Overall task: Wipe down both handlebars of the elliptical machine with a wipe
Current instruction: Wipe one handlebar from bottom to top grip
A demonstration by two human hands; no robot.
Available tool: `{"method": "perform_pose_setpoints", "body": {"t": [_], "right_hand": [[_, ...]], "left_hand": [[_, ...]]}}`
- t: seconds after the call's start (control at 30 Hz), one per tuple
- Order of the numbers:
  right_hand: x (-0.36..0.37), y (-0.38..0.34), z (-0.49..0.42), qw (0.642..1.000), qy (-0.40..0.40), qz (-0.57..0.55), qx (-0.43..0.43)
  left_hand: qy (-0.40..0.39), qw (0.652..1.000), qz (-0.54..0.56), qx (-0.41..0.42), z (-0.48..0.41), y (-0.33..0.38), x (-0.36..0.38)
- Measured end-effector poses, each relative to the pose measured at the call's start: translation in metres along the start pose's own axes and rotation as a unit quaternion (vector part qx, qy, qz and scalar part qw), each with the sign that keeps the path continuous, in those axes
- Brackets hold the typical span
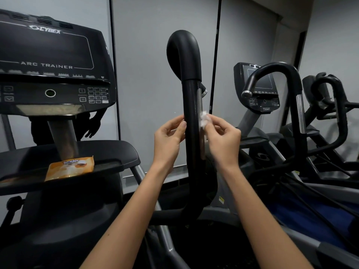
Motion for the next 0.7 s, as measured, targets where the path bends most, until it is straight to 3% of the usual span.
{"method": "perform_pose_setpoints", "body": {"t": [0.07,0.17,0.23,0.3,0.37,0.43,0.5,0.57,0.7], "right_hand": [[0.007,0.017,-0.01,0.988,-0.032,-0.092,0.118],[0.009,0.029,-0.003,0.982,-0.053,-0.088,0.159],[-0.001,0.027,0.014,0.995,-0.011,-0.037,0.096],[-0.008,0.005,0.037,0.997,0.025,0.052,-0.051],[0.002,-0.014,0.051,0.975,0.012,0.135,-0.176],[0.011,-0.024,0.044,0.96,0.001,0.175,-0.217],[0.012,-0.024,0.023,0.975,0.005,0.139,-0.174],[0.008,-0.009,-0.002,0.998,0.003,0.041,-0.044],[0.018,0.035,-0.018,0.971,-0.086,-0.126,0.182]], "left_hand": [[0.0,1.0,-0.009,0.002,0.0,0.001,0.0],[0.002,1.0,-0.01,0.002,0.0,0.004,0.001],[0.004,1.0,-0.014,0.001,0.001,0.004,0.001],[0.007,1.0,-0.013,-0.002,0.001,0.003,0.0],[0.01,1.0,-0.009,-0.006,0.001,0.002,0.0],[0.014,1.0,-0.012,-0.015,0.001,0.0,-0.001],[0.012,1.0,-0.016,-0.015,0.002,0.002,0.0],[0.005,1.0,-0.022,-0.01,0.003,0.004,0.001],[0.004,0.999,-0.035,-0.007,0.003,0.008,0.0]]}}
Point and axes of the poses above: each hand's wrist, its own z-axis away from the middle knuckle, its own x-axis out of the palm, y = z × x, the point moved 8 cm from there along -z, towards the middle knuckle, and after that the axes turned 2 degrees about y, right-handed, at the moved point
